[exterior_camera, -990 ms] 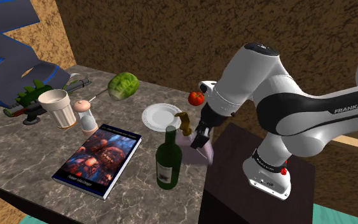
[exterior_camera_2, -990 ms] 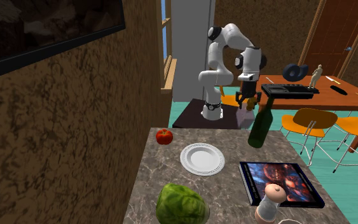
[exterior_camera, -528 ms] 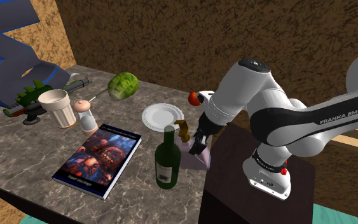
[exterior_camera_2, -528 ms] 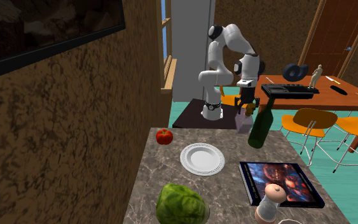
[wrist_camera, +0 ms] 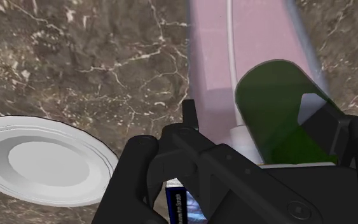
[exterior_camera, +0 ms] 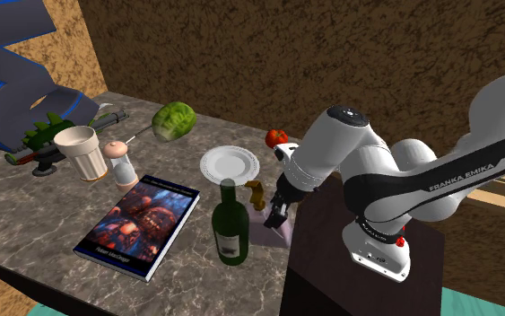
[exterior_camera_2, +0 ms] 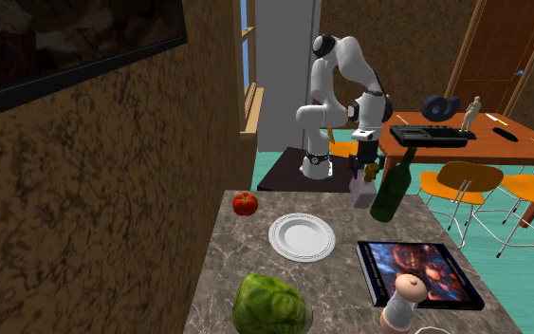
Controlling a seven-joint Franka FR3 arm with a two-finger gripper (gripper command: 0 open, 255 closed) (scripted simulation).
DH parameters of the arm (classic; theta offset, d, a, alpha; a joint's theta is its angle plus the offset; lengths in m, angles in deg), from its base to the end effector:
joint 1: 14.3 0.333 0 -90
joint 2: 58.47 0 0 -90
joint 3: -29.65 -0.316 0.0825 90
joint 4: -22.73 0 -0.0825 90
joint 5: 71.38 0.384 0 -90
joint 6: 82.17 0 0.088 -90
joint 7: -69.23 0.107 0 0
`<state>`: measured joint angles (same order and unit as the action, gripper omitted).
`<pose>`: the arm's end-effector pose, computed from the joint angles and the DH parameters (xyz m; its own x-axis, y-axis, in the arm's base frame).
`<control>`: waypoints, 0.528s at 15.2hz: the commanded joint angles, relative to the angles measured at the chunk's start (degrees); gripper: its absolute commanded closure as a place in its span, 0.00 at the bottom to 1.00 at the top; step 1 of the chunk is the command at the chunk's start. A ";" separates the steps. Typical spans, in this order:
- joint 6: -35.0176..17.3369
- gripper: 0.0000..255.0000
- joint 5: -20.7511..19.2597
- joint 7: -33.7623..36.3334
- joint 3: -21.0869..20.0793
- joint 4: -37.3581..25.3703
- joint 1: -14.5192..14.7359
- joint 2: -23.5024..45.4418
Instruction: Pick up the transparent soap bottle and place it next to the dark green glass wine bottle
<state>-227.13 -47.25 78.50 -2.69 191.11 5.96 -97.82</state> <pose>0.2270 0.2384 0.3466 0.9047 0.3442 0.2509 0.3578 -0.9337 -0.0092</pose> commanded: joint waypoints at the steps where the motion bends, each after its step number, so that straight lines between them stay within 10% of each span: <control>1: -2.24 1.00 0.40 0.00 -0.60 0.69 -0.03 1.52; 8: -4.69 1.00 0.74 0.08 -1.29 1.30 -0.14 3.39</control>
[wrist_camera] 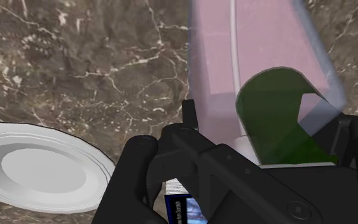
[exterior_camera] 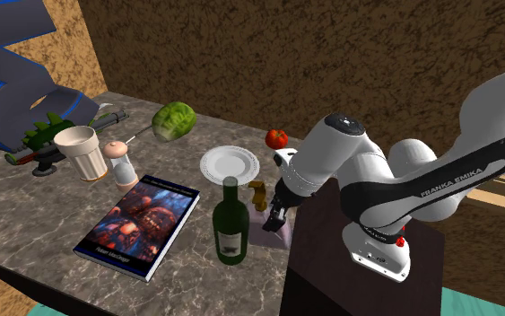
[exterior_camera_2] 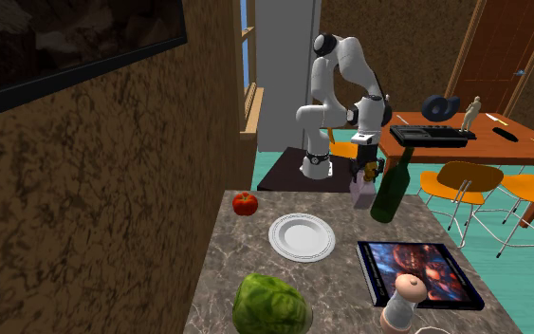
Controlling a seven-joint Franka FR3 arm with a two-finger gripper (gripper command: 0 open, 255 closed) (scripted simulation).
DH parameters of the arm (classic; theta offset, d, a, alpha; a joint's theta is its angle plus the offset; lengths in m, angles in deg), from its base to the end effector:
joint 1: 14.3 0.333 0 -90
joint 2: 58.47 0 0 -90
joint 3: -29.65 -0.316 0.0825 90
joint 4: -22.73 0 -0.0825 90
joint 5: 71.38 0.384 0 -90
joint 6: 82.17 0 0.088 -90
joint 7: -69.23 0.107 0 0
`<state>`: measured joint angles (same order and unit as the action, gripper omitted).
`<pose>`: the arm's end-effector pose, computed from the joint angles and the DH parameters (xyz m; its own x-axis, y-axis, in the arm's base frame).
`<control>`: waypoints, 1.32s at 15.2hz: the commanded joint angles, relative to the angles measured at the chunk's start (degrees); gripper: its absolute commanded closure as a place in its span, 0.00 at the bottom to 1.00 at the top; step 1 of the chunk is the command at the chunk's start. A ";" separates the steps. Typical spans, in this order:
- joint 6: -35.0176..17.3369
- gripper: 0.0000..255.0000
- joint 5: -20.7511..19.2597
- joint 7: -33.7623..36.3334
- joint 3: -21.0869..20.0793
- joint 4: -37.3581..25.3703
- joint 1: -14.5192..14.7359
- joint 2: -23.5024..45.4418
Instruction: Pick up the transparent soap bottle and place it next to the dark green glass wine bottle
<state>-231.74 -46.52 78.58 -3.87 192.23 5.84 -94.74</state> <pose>0.2275 0.2388 0.3299 0.9030 0.3432 0.2584 0.3581 -0.9336 -0.0113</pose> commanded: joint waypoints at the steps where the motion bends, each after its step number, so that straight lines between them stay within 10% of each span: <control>1: -0.09 1.00 0.01 0.01 -0.10 0.17 -0.02 0.31; 3: -0.09 1.00 -0.01 0.02 -0.09 0.17 -0.01 0.31; 4: -0.32 0.00 -0.01 0.09 -0.22 0.11 -0.08 0.59; 9: -0.09 0.00 -0.01 0.02 -0.09 0.17 -0.01 0.31; 13: 12.33 0.00 -1.39 0.24 3.35 -1.62 1.71 -10.28; 20: 12.32 0.00 -1.42 0.26 3.38 -1.62 1.73 -10.27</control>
<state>-219.44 -47.93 78.84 -0.50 190.62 7.57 -105.01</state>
